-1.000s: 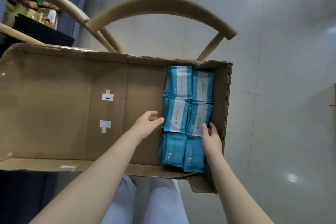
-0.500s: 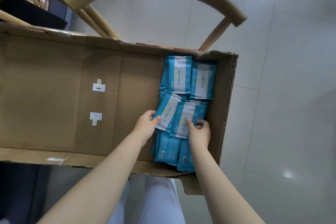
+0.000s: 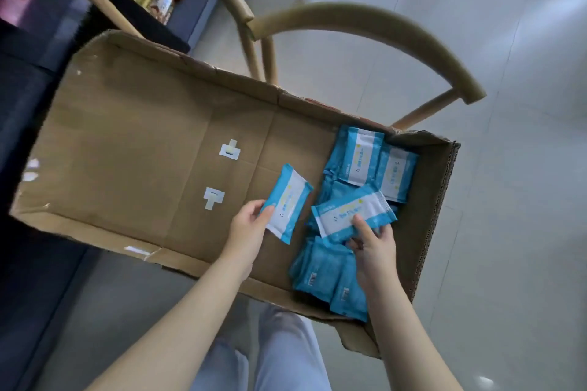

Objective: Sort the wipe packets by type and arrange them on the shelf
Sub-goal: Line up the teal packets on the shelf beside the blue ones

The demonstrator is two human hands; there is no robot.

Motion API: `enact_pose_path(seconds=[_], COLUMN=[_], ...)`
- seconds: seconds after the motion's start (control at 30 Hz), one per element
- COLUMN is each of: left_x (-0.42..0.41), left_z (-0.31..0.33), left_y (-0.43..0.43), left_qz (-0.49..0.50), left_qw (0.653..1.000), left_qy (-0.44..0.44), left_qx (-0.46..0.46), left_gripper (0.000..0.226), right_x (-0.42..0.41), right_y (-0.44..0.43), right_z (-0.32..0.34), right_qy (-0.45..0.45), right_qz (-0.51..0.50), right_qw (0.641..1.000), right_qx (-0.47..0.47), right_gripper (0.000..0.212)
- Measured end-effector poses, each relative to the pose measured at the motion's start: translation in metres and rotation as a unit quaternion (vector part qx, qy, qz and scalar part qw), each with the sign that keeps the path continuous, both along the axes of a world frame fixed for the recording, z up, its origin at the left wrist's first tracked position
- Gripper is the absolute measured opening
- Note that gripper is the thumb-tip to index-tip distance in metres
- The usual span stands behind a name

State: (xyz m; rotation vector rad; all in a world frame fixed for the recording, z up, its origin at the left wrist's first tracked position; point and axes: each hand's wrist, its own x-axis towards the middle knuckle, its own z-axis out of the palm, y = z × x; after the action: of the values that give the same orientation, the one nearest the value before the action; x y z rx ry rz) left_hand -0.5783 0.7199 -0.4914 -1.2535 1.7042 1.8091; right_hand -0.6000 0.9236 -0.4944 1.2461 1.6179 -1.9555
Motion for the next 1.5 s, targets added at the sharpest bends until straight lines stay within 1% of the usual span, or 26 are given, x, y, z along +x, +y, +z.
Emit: enact_pose_path(seconds=[0.07,0.13,0.2,0.27,0.33,0.4,0.43,0.47,0.5,0.53,0.67,0.77,0.8,0.93,1.03,1.1,1.17,1.27,1.37,1.5], left_x=[0.022,0.048,0.081,0.117,0.157,0.198,0.214,0.235,0.258,0.280,0.360,0.407,0.420,0.464,0.493,0.508,0.520,0.528,0.529,0.532], left_z=[0.022,0.051,0.086,0.127,0.167,0.204,0.219,0.236,0.255,0.274,0.334,0.366,0.376,0.406,0.420,0.428,0.435,0.441,0.443,0.439], left_y=[-0.034,-0.071,-0.110,-0.147,-0.182,-0.212,-0.223,-0.236,-0.252,-0.267,-0.316,-0.344,-0.352,-0.389,-0.421,-0.445,-0.471,-0.512,-0.551,-0.599], left_qz=[0.070,0.140,0.207,0.271,0.317,0.346,0.353,0.360,0.369,0.376,0.411,0.432,0.440,0.484,0.516,0.524,0.532,0.563,0.583,0.599], left_qw=[0.997,0.988,0.972,0.952,0.932,0.919,0.914,0.909,0.903,0.895,0.863,0.837,0.828,0.783,0.749,0.735,0.724,0.695,0.681,0.673], left_qy=[0.019,0.052,0.091,0.125,0.163,0.186,0.197,0.207,0.222,0.239,0.289,0.326,0.335,0.368,0.388,0.394,0.394,0.386,0.369,0.333], left_qx=[0.019,0.044,0.061,0.071,0.061,0.039,0.032,0.023,0.011,-0.002,-0.054,-0.086,-0.095,-0.130,-0.151,-0.170,-0.195,-0.226,-0.244,-0.279], left_gripper=[0.011,0.010,0.009,0.011,0.014,0.016,0.018,0.018,0.018,0.016,0.014,0.016,0.018,0.022,0.024,0.028,0.033,0.026,0.023,0.023], right_x=[0.002,0.008,0.020,0.039,0.066,0.099,0.114,0.132,0.151,0.169,0.223,0.246,0.253,0.271,0.282,0.291,0.300,0.308,0.305,0.301], right_y=[-0.032,-0.071,-0.115,-0.161,-0.208,-0.249,-0.265,-0.284,-0.303,-0.322,-0.386,-0.430,-0.445,-0.504,-0.550,-0.584,-0.620,-0.674,-0.728,-0.789], right_z=[0.022,0.048,0.080,0.113,0.148,0.177,0.190,0.206,0.223,0.240,0.303,0.343,0.355,0.387,0.404,0.414,0.424,0.436,0.444,0.445], right_qy=[0.013,0.022,0.043,0.062,0.080,0.094,0.099,0.103,0.110,0.118,0.121,0.122,0.126,0.152,0.177,0.204,0.231,0.267,0.282,0.270], right_qz=[0.012,0.041,0.081,0.124,0.179,0.185,0.163,0.148,0.150,0.162,0.235,0.299,0.320,0.411,0.481,0.522,0.559,0.609,0.634,0.670], right_qw=[1.000,0.998,0.995,0.988,0.977,0.968,0.962,0.952,0.941,0.929,0.884,0.848,0.835,0.788,0.763,0.740,0.706,0.655,0.626,0.597], right_qx=[-0.026,-0.040,-0.049,-0.068,-0.079,-0.144,-0.196,-0.249,-0.284,-0.312,-0.384,-0.421,-0.430,-0.432,-0.394,-0.372,-0.367,-0.358,-0.354,-0.349], right_gripper=[0.020,0.015,0.012,0.004,0.016,0.010,0.013,0.022,0.027,0.028,0.027,0.038,0.038,0.030,0.028,0.028,0.027,0.024,0.024,0.026])
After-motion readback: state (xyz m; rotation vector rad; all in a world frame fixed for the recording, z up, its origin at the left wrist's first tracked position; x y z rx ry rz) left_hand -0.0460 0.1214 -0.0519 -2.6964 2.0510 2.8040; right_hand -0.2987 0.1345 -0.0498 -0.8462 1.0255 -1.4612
